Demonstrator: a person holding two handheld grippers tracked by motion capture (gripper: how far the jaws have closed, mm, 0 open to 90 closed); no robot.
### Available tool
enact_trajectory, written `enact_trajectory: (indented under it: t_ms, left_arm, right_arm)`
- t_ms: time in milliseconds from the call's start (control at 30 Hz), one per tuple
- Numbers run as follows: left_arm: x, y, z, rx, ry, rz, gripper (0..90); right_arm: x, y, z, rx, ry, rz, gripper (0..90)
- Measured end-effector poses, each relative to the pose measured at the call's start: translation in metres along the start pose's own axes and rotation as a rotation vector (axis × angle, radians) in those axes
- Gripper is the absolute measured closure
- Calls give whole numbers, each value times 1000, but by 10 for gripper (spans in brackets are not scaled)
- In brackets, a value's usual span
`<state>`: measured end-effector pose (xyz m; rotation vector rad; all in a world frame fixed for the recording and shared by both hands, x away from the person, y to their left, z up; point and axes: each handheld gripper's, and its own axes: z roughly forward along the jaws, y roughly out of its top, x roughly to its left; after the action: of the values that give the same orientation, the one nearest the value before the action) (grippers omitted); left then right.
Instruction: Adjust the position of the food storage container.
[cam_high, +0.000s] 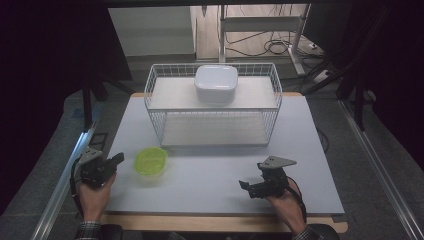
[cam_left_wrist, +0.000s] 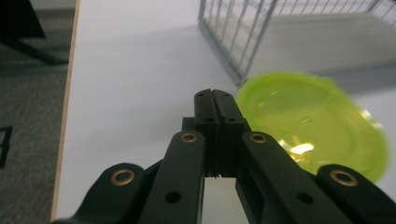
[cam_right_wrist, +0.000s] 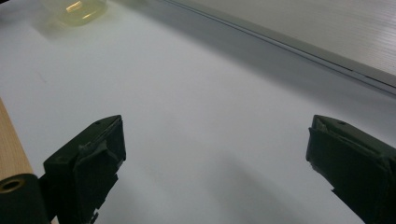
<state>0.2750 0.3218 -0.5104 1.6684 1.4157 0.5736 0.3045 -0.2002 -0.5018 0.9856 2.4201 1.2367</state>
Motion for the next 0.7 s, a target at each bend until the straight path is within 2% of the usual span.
enact_trajectory:
  t_ms: [300,467,700]
  left_arm:
    - [-4,-4,26,112,-35,14,898]
    - [-5,-9,32,139,-80,-5,898]
    - [-9,-12,38,167,-115,-3,898]
  right_arm:
    - [1,-1,2,12,-1,-4,53]
    - [2,-1,2,18,-1,-7,56]
    - [3,-1,3,25,-3,-11,58]
